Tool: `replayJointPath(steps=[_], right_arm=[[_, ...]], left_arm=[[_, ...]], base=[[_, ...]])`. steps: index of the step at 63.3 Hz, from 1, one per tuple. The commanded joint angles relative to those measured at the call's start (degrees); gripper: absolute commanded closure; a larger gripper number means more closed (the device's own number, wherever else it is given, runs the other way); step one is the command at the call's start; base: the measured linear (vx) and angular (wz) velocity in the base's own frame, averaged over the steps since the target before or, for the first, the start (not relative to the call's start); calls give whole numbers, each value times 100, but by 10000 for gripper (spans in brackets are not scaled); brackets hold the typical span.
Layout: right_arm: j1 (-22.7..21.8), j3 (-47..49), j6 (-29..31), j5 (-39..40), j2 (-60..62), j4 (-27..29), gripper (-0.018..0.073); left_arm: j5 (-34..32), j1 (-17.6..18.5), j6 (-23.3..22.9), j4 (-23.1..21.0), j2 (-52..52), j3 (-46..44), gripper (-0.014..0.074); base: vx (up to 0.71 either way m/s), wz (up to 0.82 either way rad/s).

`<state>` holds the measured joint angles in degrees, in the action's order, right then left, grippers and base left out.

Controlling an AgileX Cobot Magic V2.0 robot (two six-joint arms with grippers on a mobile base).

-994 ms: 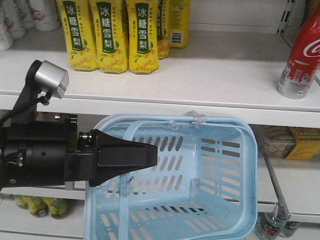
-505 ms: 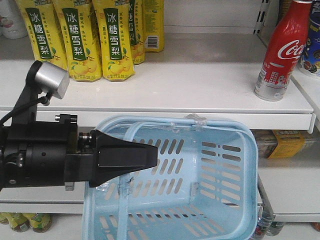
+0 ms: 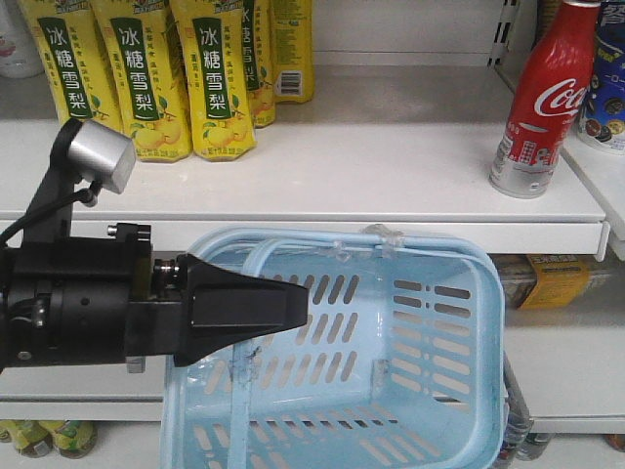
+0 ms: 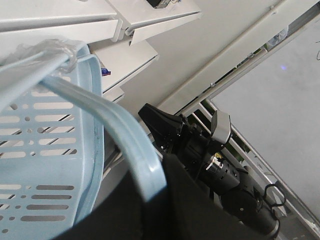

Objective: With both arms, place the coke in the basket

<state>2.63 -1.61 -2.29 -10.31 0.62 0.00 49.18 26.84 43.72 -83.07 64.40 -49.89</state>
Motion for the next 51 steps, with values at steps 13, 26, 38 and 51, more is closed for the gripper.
replayJointPath(steps=[13, 26, 38, 51], right_arm=[[-19, -61, 44, 429, 99, -42, 564], [-19, -61, 44, 596, 99, -42, 564], [-16, -61, -598, 1777, 99, 1039, 564], [-16, -61, -598, 2502, 99, 1924, 564]], left_arm=[[46, 18, 61, -500, -137, -145, 603], [46, 18, 61, -500, -137, -145, 603], [46, 18, 61, -500, -137, -145, 603], [46, 18, 61, -500, -137, -145, 603]], base=[[0, 0], [0, 0], [0, 0], [0, 0]])
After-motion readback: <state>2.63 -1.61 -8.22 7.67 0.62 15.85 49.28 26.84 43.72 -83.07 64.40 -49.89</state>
